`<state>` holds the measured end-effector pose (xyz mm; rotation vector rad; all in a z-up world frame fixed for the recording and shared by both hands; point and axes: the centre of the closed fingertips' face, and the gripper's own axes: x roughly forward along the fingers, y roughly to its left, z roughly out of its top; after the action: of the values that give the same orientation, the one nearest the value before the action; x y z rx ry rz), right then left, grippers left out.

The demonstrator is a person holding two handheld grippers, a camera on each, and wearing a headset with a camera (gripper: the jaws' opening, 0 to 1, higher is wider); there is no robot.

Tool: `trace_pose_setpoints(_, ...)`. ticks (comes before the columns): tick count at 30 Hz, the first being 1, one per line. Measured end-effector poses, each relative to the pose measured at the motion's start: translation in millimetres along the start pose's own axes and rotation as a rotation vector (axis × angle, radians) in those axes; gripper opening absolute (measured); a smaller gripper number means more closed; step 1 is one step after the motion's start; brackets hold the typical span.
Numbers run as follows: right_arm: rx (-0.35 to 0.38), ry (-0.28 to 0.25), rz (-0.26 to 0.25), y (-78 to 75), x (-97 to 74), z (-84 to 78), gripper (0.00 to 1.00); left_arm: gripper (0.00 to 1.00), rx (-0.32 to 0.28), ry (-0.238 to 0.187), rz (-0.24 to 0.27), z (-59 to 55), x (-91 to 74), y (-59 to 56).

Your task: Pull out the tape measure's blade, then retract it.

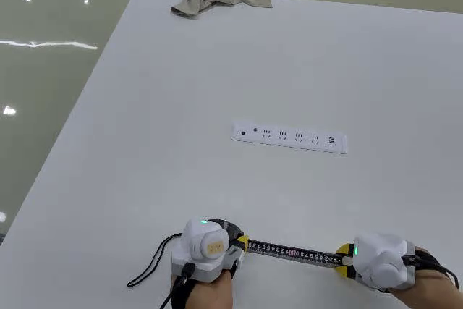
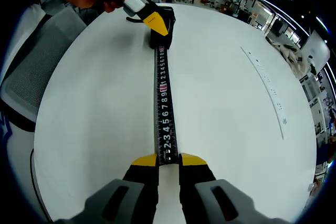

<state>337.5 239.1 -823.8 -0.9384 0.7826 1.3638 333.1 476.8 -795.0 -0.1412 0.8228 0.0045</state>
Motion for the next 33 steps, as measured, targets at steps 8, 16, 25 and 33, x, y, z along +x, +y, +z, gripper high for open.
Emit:
trace_pose_setpoints(8,0.003,-0.003,0.015,2.1,2.6,5.8,0.13,0.60,0.004,0.000,-0.001,-0.3,0.4,0.1)
trace_pose_setpoints(16,0.011,-0.005,0.030,3.4,7.3,10.9,0.13,0.60,0.006,0.005,-0.002,-0.5,0.9,0.2)
trace_pose_setpoints(25,0.019,-0.011,0.045,4.4,11.1,16.9,0.13,0.60,0.008,0.009,-0.003,-0.4,0.6,0.0)
trace_pose_setpoints(33,0.017,-0.013,0.057,5.8,13.9,25.0,0.13,0.60,0.011,0.012,-0.005,-0.3,0.5,0.1)
